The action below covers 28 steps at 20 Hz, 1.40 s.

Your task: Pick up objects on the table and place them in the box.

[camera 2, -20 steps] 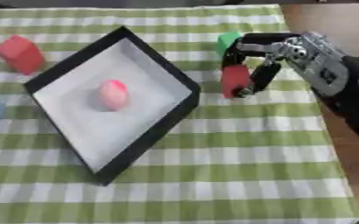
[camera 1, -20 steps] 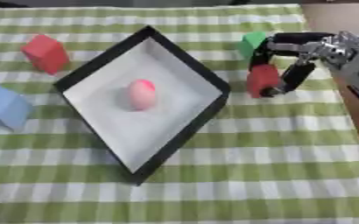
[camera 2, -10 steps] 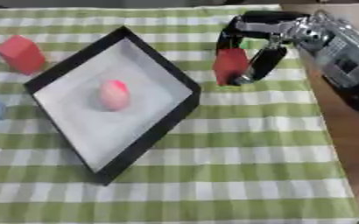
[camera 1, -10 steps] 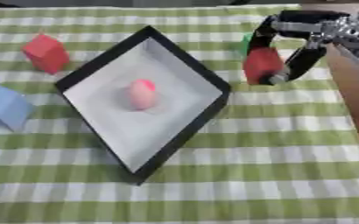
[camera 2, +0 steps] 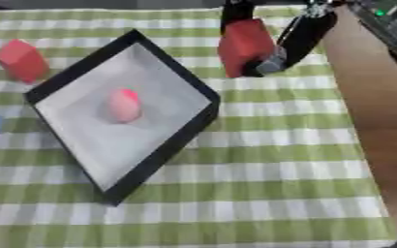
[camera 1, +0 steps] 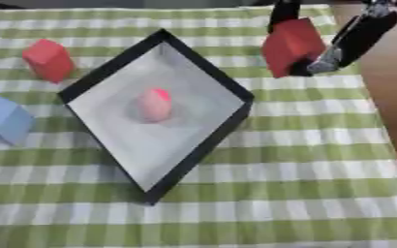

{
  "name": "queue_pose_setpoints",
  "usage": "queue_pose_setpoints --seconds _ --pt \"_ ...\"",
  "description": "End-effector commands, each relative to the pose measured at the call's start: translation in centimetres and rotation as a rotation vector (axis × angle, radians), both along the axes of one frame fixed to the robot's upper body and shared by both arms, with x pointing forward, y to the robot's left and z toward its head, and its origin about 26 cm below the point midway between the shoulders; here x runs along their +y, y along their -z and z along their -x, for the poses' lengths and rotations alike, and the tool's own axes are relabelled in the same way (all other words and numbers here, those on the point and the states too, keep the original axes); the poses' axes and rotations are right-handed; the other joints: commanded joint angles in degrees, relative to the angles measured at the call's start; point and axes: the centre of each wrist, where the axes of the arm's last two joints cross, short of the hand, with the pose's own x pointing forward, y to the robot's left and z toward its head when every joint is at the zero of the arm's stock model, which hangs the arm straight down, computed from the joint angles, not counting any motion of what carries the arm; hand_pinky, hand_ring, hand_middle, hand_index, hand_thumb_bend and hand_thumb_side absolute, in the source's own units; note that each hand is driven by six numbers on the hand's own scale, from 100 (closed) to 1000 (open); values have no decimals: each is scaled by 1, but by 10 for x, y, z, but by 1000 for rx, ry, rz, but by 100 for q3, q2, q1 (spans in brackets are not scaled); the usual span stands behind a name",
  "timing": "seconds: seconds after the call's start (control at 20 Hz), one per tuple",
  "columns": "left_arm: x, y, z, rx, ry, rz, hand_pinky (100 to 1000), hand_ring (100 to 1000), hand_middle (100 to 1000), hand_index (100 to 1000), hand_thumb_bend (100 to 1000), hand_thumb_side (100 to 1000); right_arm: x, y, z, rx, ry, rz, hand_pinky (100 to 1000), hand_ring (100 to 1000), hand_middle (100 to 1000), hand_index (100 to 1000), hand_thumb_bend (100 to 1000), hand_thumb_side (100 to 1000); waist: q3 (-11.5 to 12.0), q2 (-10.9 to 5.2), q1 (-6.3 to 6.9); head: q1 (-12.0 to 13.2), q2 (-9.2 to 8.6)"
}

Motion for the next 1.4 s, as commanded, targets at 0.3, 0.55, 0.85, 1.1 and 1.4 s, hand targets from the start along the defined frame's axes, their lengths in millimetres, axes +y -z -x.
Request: queue_pose_setpoints --seconds 0.3,0.55,0.85,1.1,1.4 --pt "7 -10 2 -12 -4 -45 800 876 784 858 331 752 71 -25 38 -45 -219 101 740 559 382 513 394 100 -50 -226 -61 25 -10" --pt "6 -10 1 -17 -3 -39 800 876 785 858 331 752 116 -29 35 -39 -267 157 737 559 386 515 394 100 -62 -213 -29 29 -10" --pt "3 -11 0 -22 9 -34 800 877 785 858 330 753 153 -16 12 -33 -270 151 731 556 384 512 399 100 -25 -176 -2 9 -10" --pt "1 -11 -1 -23 18 -32 800 877 785 858 328 755 161 1 -14 -37 -240 166 731 555 384 512 392 100 8 -143 3 -5 -10" --pt "0 -12 -2 -25 24 -31 800 878 785 857 327 756 156 23 -45 -17 -189 185 732 554 384 512 393 100 31 -126 12 -20 -10"
